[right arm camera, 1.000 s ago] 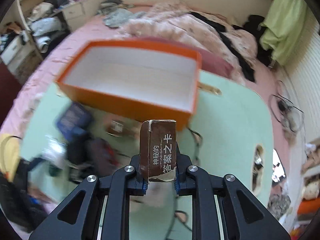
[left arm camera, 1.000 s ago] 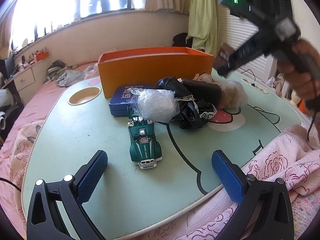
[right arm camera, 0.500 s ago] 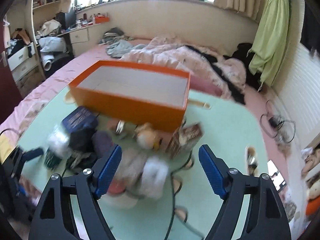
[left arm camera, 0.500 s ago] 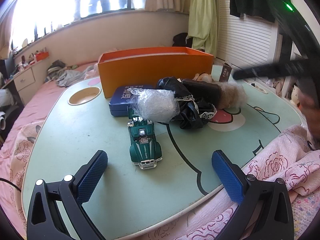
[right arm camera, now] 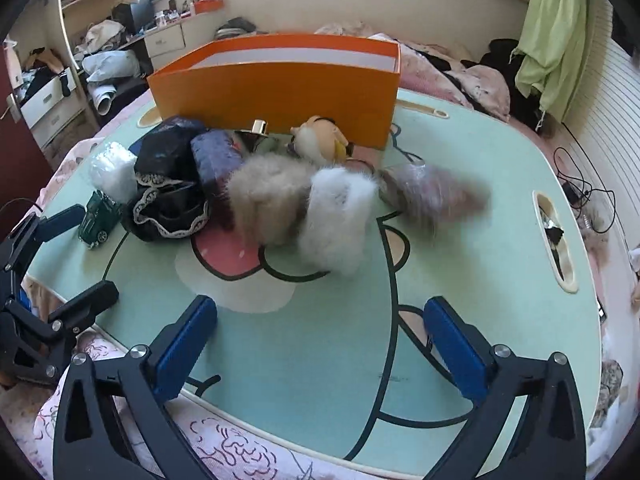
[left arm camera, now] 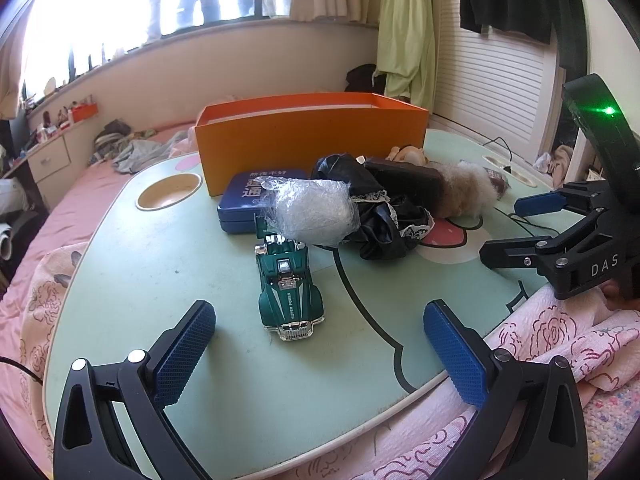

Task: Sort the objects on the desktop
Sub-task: 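Carry the brown card box out and set it beside the white fur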

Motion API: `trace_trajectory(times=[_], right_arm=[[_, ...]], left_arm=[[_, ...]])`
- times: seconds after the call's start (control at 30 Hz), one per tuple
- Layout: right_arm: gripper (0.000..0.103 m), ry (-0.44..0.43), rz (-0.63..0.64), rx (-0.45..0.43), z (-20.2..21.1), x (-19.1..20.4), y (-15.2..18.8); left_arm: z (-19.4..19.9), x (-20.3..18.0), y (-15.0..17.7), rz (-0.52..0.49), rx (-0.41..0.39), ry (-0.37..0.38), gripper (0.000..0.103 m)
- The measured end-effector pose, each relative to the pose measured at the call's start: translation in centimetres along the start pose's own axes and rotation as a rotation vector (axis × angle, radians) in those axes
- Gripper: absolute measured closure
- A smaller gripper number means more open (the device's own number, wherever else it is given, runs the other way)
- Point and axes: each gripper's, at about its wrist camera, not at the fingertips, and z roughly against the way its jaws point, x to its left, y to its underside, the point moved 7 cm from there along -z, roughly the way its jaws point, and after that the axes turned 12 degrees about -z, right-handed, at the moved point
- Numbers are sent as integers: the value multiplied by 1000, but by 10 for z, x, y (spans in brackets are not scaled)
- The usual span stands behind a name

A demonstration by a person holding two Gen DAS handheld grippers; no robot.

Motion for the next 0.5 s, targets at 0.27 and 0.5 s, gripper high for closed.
trace_trajectory(times=[0.27,0.5], right_arm=[[0,-1,0,-2,0,-2,2],[0,-5,-1,-4,0,-3,2]], left_arm=[[0,0,0,0,1,0,0],[9,8,-4,25,15,-8,0]])
